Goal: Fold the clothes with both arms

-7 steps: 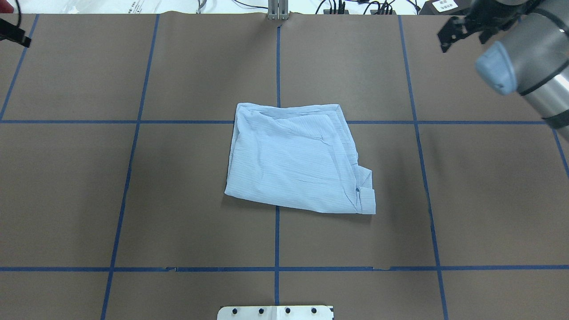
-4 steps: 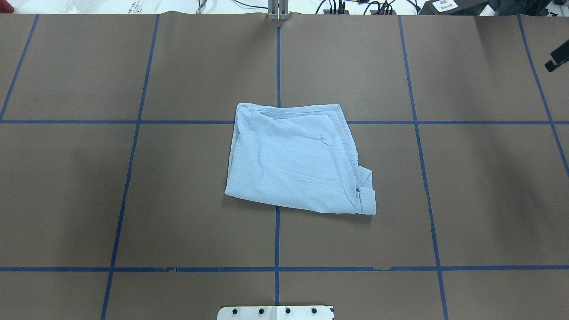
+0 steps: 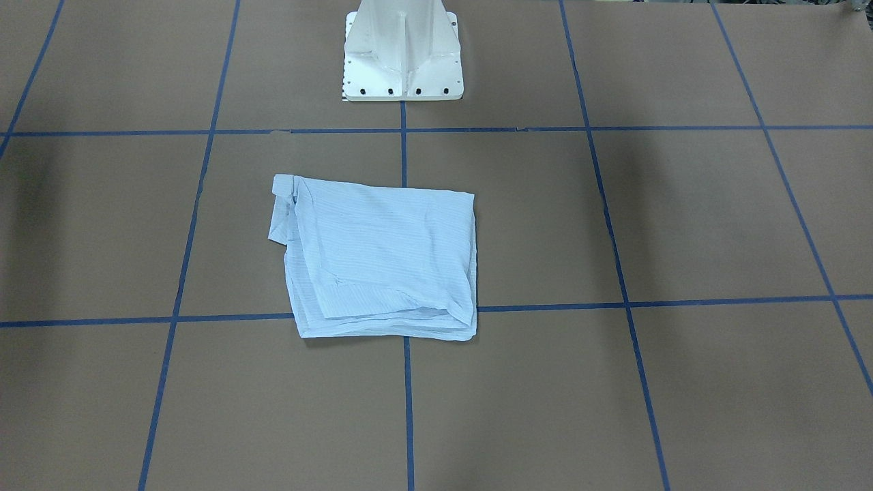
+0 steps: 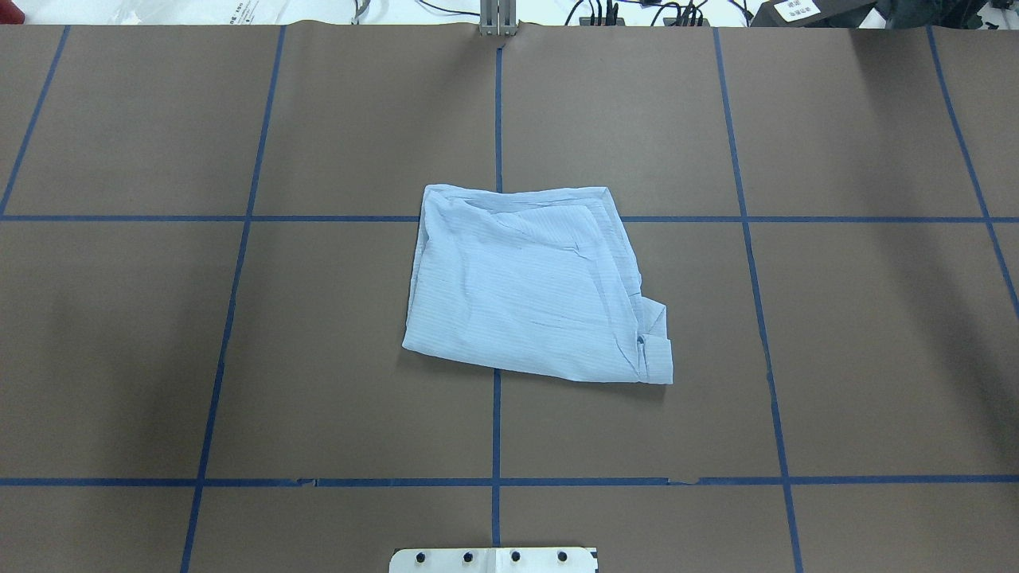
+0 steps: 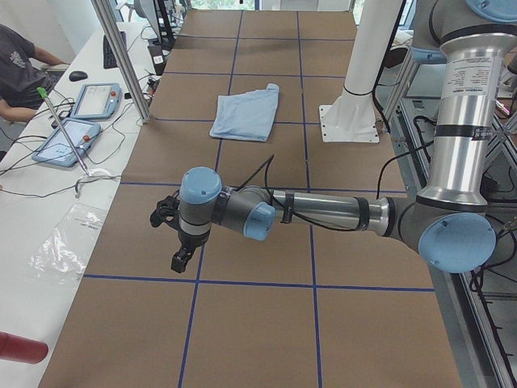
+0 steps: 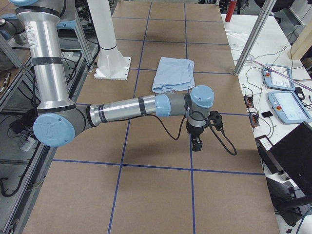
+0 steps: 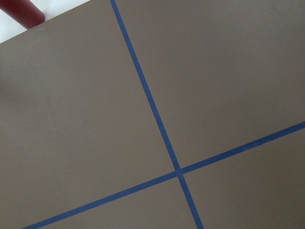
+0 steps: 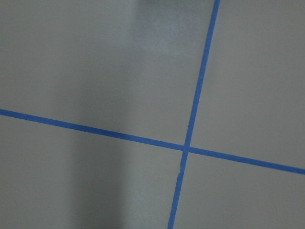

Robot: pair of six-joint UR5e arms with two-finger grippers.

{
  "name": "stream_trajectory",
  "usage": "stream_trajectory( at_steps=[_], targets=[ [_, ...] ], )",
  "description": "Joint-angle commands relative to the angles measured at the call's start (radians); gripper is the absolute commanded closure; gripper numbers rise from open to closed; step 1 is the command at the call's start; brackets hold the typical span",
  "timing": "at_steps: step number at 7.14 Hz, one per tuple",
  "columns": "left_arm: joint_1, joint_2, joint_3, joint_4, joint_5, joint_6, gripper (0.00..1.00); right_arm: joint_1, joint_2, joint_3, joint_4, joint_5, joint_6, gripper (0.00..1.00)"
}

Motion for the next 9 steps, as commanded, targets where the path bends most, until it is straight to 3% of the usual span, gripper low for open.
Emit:
stream_trajectory(
  at_steps=[1, 4, 5, 7, 8, 9],
  targets=[
    [-0.010, 0.034, 0.024, -0.020, 0.010, -0.003, 0.00, 0.013, -0.051, -0.003, 0.003, -0.006, 0.000, 0.00],
    [-0.008, 0.027, 0.032, 0.056, 0.044, -0.012, 0.00, 0.015, -0.082, 0.048, 0.000, 0.003, 0.098, 0.00],
    [-0.008, 0.019, 0.023, 0.149, 0.038, -0.014, 0.00, 0.013, -0.085, 0.054, -0.002, 0.008, 0.127, 0.00],
    [-0.007, 0.019, -0.172, 0.461, 0.028, -0.014, 0.00, 0.013, -0.089, 0.050, -0.003, 0.060, 0.128, 0.00],
    [-0.007, 0.030, -0.190, 0.501, 0.012, -0.006, 0.00, 0.015, -0.096, 0.053, -0.003, 0.062, 0.128, 0.00],
    [-0.005, 0.028, -0.146, 0.475, -0.054, 0.000, 0.00, 0.013, -0.097, 0.050, -0.005, 0.062, 0.128, 0.00]
  ],
)
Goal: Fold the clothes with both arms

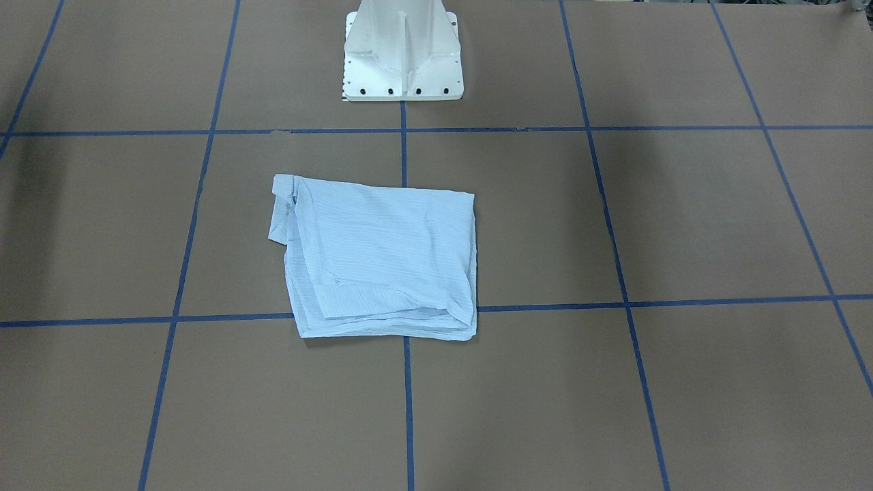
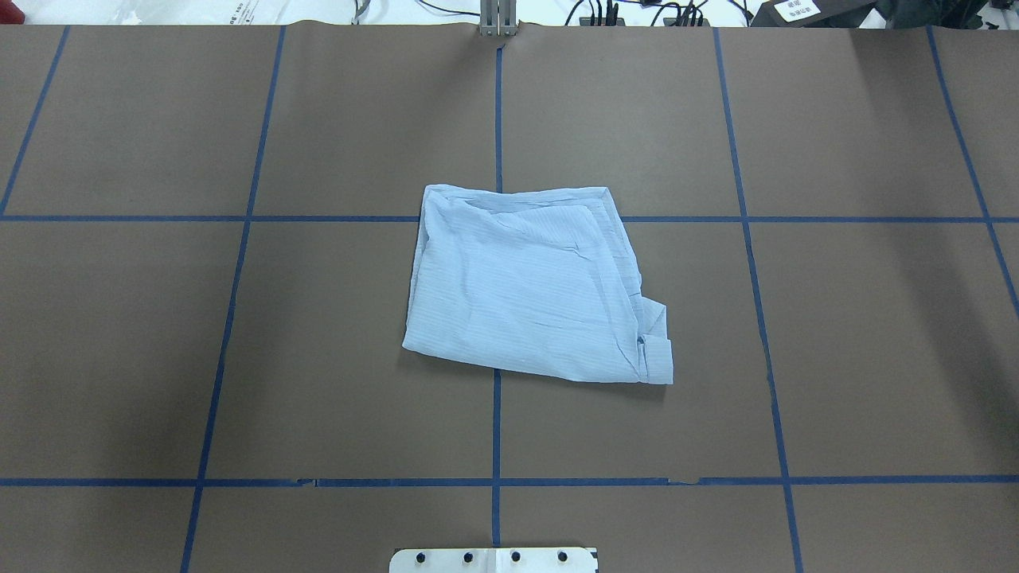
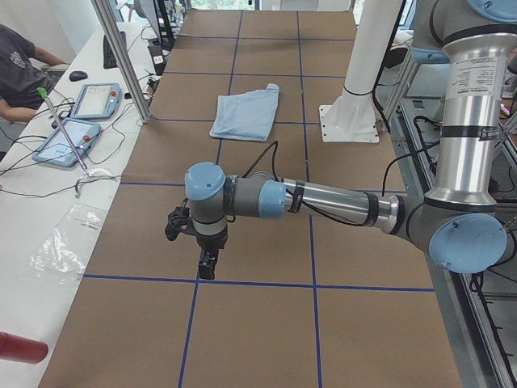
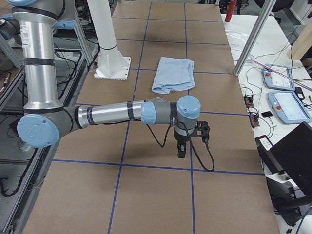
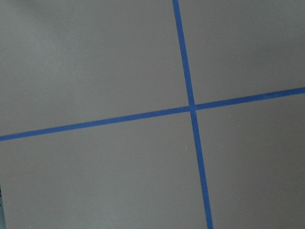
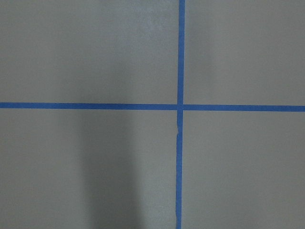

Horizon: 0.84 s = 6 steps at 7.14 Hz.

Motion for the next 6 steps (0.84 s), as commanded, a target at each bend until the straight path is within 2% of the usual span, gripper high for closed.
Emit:
stream_trajectory(
  at_steps=[1, 2, 4, 6],
  targets=[
    [0.001, 0.003, 0.066, -0.051, -0.087, 0.007, 0.00, 0.001, -0.026, 0.006, 0.002, 0.005, 0.001, 0.00],
    [0.001, 0.003, 0.107, -0.117, -0.088, 0.010, 0.00, 0.001, -0.039, 0.006, 0.002, 0.007, 0.001, 0.00],
    [0.001, 0.005, 0.109, -0.125, -0.086, 0.010, 0.00, 0.001, -0.056, 0.008, 0.002, 0.007, 0.001, 0.00],
    [0.001, 0.003, 0.106, -0.122, -0.086, 0.009, 0.00, 0.009, -0.109, 0.067, 0.003, 0.003, 0.001, 0.00]
  ],
)
